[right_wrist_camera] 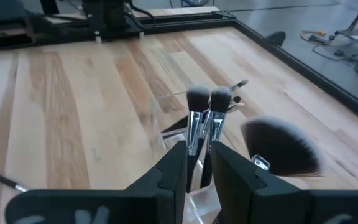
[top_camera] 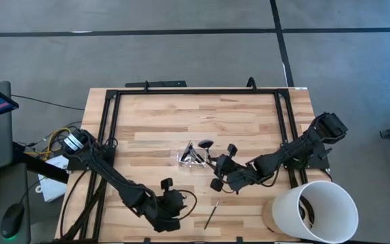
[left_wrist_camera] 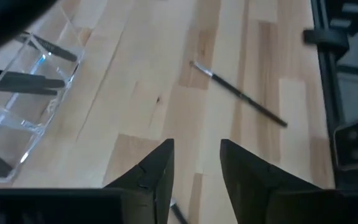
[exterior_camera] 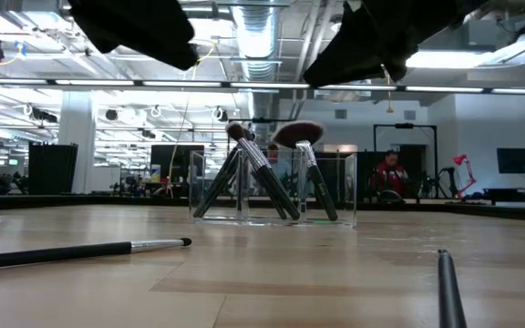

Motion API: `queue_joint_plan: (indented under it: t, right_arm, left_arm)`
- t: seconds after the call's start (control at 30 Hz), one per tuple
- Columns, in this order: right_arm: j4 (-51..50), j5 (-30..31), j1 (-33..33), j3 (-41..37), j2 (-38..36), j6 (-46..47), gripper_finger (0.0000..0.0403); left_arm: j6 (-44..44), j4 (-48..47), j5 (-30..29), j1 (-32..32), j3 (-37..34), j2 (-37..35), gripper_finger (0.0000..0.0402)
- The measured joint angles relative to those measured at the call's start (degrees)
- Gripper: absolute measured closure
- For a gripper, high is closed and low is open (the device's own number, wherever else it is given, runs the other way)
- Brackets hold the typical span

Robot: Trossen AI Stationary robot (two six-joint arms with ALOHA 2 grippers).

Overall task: Put items in baskets/containers
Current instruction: Put the eyeshadow brush into the left section of the transparent organizer

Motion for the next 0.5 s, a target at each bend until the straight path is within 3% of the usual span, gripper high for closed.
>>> queue_joint_plan:
  t: [0.5]
  right_arm:
    - [-0.48,-0.63,1.05,-0.02,-2.94,-5.04,0.0337]
  left_arm:
    - [-17.38,-1.58,-6.96,-0.18,-5.60,0.11,0.0285]
